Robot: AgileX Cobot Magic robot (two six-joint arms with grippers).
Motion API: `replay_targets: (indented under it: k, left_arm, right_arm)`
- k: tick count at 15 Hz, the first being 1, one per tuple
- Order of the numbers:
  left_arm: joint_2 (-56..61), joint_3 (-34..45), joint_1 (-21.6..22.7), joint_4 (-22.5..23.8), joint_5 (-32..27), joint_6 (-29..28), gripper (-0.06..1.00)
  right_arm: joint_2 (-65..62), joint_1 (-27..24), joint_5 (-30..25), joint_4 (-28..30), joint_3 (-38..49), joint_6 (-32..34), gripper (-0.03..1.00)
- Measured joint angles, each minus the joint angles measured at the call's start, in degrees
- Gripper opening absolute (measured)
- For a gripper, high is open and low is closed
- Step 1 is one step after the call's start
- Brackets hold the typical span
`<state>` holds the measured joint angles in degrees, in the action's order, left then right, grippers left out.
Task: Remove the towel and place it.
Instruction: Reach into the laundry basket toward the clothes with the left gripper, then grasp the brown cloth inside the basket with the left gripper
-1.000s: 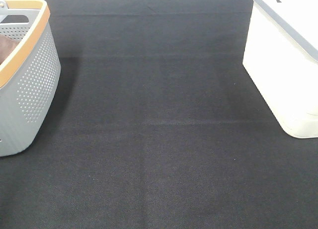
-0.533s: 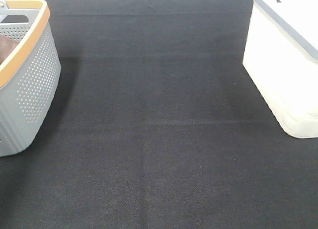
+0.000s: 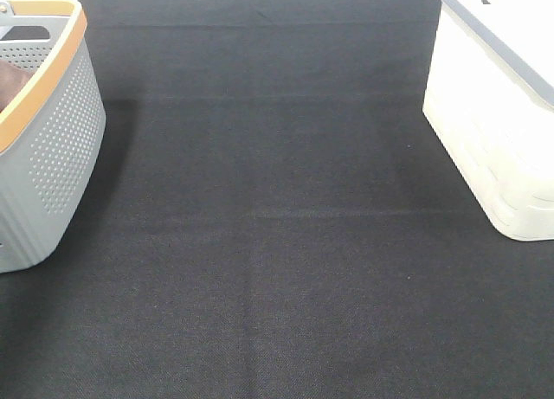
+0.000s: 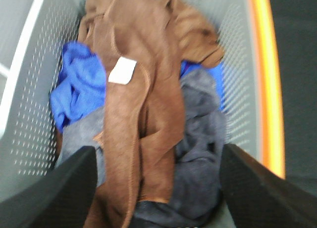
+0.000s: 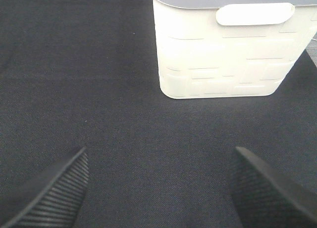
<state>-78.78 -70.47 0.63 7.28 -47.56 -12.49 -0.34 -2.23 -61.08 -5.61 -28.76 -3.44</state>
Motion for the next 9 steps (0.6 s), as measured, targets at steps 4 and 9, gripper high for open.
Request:
replay_targets:
  k: [4,9]
  left_arm:
    - [-13.5,-11.7,5.8,0.4,-5.2,-0.2,0.67]
    - [-24.9,-23.2,8.4,0.6,-6.8,-0.1,0.67]
  right_arm:
    - [0.0,0.0,0.0,0.0,0.0,0.0,0.74]
    - [0.0,0.0,0.0,0.0,0.0,0.0,0.74]
